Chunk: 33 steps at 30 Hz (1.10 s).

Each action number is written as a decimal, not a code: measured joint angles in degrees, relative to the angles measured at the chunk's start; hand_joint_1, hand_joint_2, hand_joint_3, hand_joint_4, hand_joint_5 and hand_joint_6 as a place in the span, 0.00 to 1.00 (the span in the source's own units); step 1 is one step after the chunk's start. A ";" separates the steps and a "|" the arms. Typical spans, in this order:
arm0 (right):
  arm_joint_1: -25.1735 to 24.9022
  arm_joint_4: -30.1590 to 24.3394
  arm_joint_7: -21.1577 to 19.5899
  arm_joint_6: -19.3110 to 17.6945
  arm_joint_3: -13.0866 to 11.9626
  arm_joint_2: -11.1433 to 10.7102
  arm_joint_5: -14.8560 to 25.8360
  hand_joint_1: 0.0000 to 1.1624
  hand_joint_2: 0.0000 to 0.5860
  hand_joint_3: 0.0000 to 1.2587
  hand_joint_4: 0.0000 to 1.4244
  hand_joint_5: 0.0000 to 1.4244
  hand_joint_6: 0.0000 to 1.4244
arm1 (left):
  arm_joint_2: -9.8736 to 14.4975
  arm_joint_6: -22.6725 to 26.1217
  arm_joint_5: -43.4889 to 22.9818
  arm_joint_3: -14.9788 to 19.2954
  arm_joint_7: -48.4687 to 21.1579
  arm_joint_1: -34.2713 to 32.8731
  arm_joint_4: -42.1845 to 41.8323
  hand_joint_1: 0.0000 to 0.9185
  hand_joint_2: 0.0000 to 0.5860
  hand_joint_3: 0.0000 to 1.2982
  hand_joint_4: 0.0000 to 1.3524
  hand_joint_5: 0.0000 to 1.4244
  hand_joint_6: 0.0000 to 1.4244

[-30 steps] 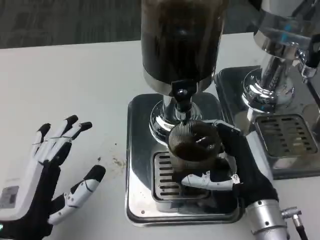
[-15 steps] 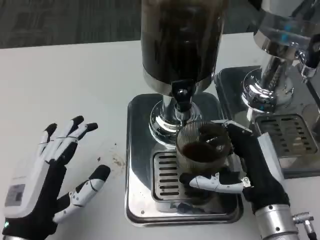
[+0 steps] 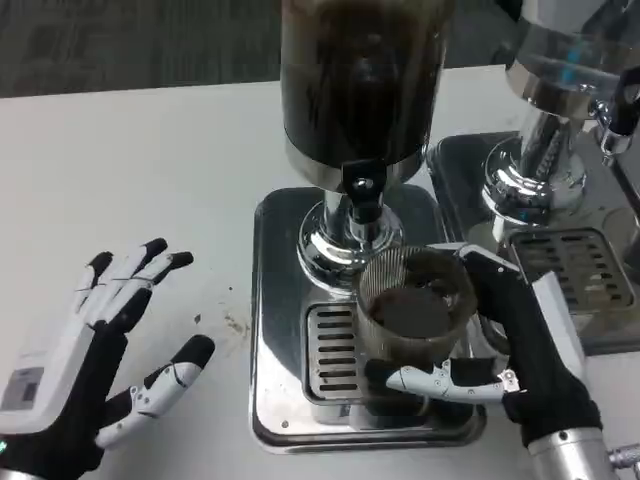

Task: Grasp the cup under the faucet to collect the drink, then remove the cup.

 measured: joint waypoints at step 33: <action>10.85 -18.32 13.87 2.97 2.96 -3.56 4.65 0.87 0.16 0.55 0.58 0.60 0.64 | 8.04 -3.92 1.43 6.84 -5.47 19.40 -16.76 0.00 0.33 0.01 0.00 0.00 0.00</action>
